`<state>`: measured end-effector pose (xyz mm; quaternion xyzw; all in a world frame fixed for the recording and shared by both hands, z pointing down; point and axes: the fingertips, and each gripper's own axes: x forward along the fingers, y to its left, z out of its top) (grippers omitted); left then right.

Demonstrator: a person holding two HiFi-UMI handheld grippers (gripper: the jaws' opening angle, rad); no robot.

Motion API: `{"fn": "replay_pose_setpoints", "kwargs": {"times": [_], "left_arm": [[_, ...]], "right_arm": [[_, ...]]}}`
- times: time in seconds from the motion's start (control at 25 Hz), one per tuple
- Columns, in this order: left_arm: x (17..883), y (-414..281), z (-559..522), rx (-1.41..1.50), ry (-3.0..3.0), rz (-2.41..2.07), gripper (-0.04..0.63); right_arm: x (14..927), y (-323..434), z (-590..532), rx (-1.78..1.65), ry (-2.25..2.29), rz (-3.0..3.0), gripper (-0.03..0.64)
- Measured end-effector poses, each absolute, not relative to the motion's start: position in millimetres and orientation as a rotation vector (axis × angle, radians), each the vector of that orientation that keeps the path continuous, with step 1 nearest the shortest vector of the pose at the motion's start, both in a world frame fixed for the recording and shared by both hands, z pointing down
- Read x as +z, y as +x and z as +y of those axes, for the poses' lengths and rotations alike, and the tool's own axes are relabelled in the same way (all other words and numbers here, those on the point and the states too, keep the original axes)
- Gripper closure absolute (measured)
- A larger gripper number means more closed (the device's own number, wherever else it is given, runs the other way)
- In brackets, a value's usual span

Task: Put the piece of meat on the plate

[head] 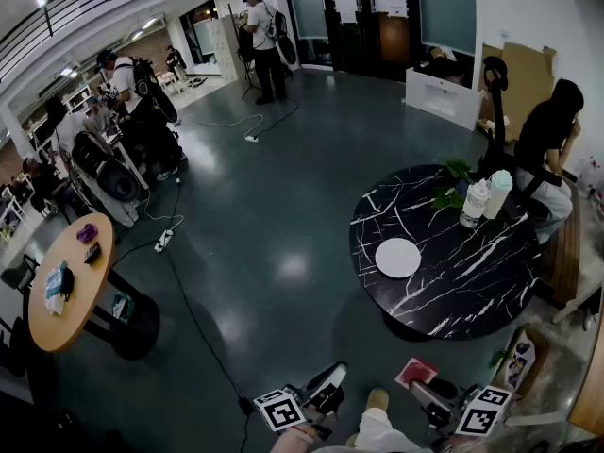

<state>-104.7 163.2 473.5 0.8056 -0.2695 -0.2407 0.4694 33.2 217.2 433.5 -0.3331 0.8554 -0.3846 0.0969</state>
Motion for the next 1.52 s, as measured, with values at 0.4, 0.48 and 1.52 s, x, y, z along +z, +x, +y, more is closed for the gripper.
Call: {"fn": "replay_pose_setpoints", "kwargs": {"times": [0.4,0.48,1.52], "left_arm": [[458,-74,61,-0.607,2.02,-0.714,0.586],[454,-67,50,-0.612,2.021,-0.717,0.586],[499,-43,-76,-0.595,1.93,-0.763,0.586]], "right_arm": [[431,75,124,-1.127,-0.958,2.529,0.526],[431,84,112,-1.134,-0.95,2.52,0.526],[480,115,-13,-1.263,-1.019,2.58,0.526]]}}
